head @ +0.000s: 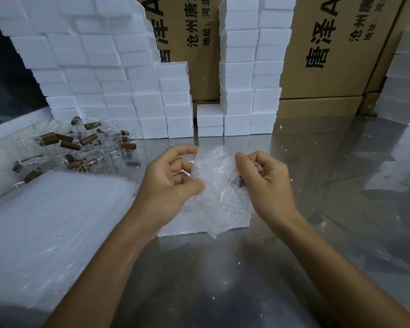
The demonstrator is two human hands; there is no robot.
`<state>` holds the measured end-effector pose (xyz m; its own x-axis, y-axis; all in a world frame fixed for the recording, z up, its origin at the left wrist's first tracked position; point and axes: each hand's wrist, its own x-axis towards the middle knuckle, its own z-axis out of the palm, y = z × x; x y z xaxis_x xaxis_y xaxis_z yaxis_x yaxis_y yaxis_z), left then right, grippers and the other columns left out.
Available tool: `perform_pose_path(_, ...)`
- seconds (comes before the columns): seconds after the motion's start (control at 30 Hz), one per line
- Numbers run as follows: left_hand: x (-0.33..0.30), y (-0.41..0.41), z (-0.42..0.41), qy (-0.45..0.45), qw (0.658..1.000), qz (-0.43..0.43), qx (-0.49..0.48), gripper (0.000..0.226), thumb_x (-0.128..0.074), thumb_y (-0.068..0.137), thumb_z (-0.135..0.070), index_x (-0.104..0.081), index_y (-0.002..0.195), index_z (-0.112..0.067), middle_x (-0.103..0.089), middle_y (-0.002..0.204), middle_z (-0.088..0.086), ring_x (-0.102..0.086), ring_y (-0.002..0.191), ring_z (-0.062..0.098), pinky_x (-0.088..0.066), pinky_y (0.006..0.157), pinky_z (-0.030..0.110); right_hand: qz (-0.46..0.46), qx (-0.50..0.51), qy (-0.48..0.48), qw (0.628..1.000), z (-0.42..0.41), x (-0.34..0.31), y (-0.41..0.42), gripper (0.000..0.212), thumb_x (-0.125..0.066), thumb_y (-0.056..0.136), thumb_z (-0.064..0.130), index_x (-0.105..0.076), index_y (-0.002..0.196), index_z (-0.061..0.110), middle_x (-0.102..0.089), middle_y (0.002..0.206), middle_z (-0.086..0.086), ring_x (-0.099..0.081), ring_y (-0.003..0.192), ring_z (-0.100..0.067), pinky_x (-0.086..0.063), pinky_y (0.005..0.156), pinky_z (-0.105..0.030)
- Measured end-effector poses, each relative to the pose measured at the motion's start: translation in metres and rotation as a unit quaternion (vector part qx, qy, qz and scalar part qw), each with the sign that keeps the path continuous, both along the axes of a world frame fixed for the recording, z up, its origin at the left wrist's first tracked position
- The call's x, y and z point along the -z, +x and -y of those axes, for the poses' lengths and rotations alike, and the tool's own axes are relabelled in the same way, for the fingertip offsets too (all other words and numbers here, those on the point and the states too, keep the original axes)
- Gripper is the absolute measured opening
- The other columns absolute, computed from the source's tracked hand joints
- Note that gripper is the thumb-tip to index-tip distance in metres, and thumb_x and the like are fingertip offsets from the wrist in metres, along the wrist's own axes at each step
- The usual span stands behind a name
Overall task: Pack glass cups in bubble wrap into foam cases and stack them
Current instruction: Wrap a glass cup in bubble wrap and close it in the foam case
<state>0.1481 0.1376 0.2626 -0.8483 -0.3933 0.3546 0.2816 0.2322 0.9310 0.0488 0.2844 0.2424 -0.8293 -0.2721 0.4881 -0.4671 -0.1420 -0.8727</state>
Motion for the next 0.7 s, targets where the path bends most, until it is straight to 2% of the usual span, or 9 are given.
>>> perform_pose_path(0.03, -0.002, 0.002, 0.001, -0.047, 0.999, -0.002, -0.001, 0.047, -0.070, 0.078, 0.013, -0.070, 0.101, -0.028, -0.069, 0.097, 0.015, -0.064, 0.074, 0.039, -0.058, 0.072, 0.046, -0.014, 0.003, 0.006, 1.000, 0.000, 0.000, 0.001, 0.038, -0.060, 0.097, 0.019, -0.049, 0.061, 0.011, -0.054, 0.049, 0.012, -0.049, 0.048, 0.000, -0.038, 0.054, -0.014)
perform_pose_path(0.13, -0.005, 0.005, 0.004, -0.163, 0.986, -0.025, -0.003, 0.036, -0.068, 0.079, 0.015, -0.072, 0.079, -0.021, -0.068, 0.081, 0.002, -0.064, 0.068, 0.021, -0.054, 0.067, 0.033, -0.045, 0.031, 0.015, 0.998, 0.000, 0.002, 0.002, 0.037, -0.060, 0.097, 0.021, -0.049, 0.063, 0.011, -0.056, 0.050, 0.014, -0.050, 0.049, 0.001, -0.038, 0.054, -0.013)
perform_pose_path(0.2, -0.006, 0.006, 0.001, -0.183, 0.982, -0.046, 0.010, 0.025, -0.070, 0.078, 0.010, -0.071, 0.074, -0.015, -0.068, 0.079, -0.002, -0.067, 0.071, 0.012, -0.051, 0.070, 0.022, -0.057, 0.055, 0.006, 0.997, -0.002, 0.001, 0.001, 0.037, -0.060, 0.098, 0.022, -0.050, 0.064, 0.010, -0.058, 0.052, 0.012, -0.051, 0.051, 0.000, -0.039, 0.054, -0.014)
perform_pose_path(0.27, -0.006, 0.006, -0.004, -0.191, 0.979, -0.059, 0.028, 0.011, -0.071, 0.078, -0.005, -0.072, 0.069, -0.011, -0.069, 0.079, 0.000, -0.067, 0.074, 0.012, -0.051, 0.072, 0.020, -0.065, 0.082, -0.008, 0.994, -0.004, 0.000, -0.001, 0.035, -0.060, 0.097, 0.023, -0.051, 0.066, 0.009, -0.059, 0.055, 0.009, -0.053, 0.053, -0.003, -0.041, 0.055, -0.016)
perform_pose_path(0.4, 0.001, 0.002, -0.015, -0.224, 0.974, -0.038, -0.020, 0.011, -0.080, 0.081, -0.018, -0.073, 0.072, -0.018, -0.072, 0.072, -0.007, -0.069, 0.070, 0.011, -0.055, 0.073, 0.028, -0.105, 0.106, -0.017, 0.989, -0.001, 0.001, 0.006, 0.032, -0.060, 0.098, 0.023, -0.051, 0.070, 0.009, -0.059, 0.058, 0.005, -0.058, 0.053, -0.004, -0.040, 0.055, -0.015)
perform_pose_path(0.5, 0.003, 0.000, -0.014, -0.168, 0.985, -0.022, -0.034, 0.024, -0.082, 0.074, -0.006, -0.068, 0.067, -0.023, -0.070, 0.065, -0.010, -0.064, 0.060, 0.004, -0.044, 0.062, 0.014, -0.143, 0.097, -0.012, 0.985, 0.002, 0.002, 0.014, 0.030, -0.058, 0.097, 0.026, -0.052, 0.073, 0.010, -0.060, 0.060, 0.011, -0.058, 0.054, -0.005, -0.041, 0.054, -0.015)
perform_pose_path(0.57, 0.002, 0.000, -0.012, -0.164, 0.986, -0.007, -0.038, 0.028, -0.083, 0.071, -0.005, -0.069, 0.062, -0.027, -0.070, 0.064, -0.010, -0.057, 0.055, 0.008, -0.040, 0.058, 0.015, -0.162, 0.095, -0.014, 0.982, 0.003, 0.002, 0.017, 0.028, -0.058, 0.097, 0.026, -0.052, 0.074, 0.011, -0.060, 0.062, 0.010, -0.059, 0.055, -0.005, -0.042, 0.054, -0.016)
perform_pose_path(0.63, 0.001, 0.002, -0.013, -0.219, 0.975, 0.002, -0.041, 0.031, -0.081, 0.073, -0.010, -0.068, 0.059, -0.034, -0.070, 0.068, -0.016, -0.045, 0.051, 0.006, -0.038, 0.055, 0.016, -0.171, 0.092, -0.016, 0.981, 0.003, 0.001, 0.020, 0.027, -0.057, 0.097, 0.028, -0.051, 0.075, 0.013, -0.060, 0.064, 0.009, -0.059, 0.055, -0.007, -0.044, 0.053, -0.019)
perform_pose_path(0.7, 0.000, 0.005, -0.015, -0.287, 0.957, 0.011, -0.036, 0.041, -0.075, 0.078, -0.012, -0.061, 0.058, -0.045, -0.067, 0.069, -0.026, -0.046, 0.054, 0.005, -0.039, 0.059, 0.012, -0.179, 0.092, -0.014, 0.979, 0.003, 0.001, 0.021, 0.026, -0.054, 0.096, 0.031, -0.050, 0.075, 0.017, -0.059, 0.064, 0.009, -0.058, 0.054, -0.009, -0.045, 0.052, -0.022)
